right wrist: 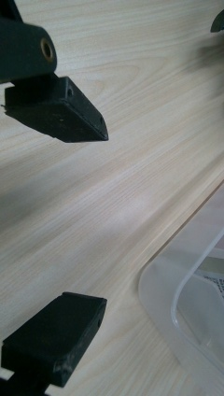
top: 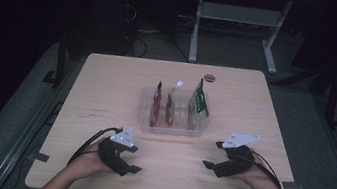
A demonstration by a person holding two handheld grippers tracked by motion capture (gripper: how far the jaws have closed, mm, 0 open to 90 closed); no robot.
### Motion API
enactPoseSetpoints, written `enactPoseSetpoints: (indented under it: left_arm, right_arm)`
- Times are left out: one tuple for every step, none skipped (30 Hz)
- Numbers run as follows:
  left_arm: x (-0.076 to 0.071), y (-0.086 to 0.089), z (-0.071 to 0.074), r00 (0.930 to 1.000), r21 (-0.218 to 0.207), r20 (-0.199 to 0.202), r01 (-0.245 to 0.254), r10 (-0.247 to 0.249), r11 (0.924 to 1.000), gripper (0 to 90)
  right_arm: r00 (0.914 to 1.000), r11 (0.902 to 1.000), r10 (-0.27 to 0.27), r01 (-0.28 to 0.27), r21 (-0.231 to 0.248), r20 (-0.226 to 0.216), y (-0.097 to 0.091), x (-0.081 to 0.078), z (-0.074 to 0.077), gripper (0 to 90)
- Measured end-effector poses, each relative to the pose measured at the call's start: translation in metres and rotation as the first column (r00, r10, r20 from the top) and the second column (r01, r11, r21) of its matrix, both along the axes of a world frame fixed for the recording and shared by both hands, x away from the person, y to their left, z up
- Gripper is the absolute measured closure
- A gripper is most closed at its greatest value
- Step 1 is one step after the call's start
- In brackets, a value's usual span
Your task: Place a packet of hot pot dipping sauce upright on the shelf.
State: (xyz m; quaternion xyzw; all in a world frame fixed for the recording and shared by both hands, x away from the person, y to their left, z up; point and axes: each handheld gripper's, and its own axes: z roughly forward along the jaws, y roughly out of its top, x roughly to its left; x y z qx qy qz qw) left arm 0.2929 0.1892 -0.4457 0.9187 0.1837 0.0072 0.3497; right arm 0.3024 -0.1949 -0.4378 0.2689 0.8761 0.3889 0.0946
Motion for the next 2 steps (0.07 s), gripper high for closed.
enactPoseSetpoints:
  left_arm:
    - [0.0002,0.0,-0.0001,1.0,-0.001,0.001,0.0,0.0,1.0,24.9]
    - [0.0003,-0.0001,-0.0001,1.0,0.001,0.002,0.001,-0.001,1.0,24.8]
  right_arm:
    - [1.0,1.0,-0.005,0.005,0.003,-0.002,0.0,-0.0002,0.0002,15.8]
    - [1.0,1.0,-0.005,0.005,0.005,-0.002,-0.0003,-0.0001,0.0001,15.8]
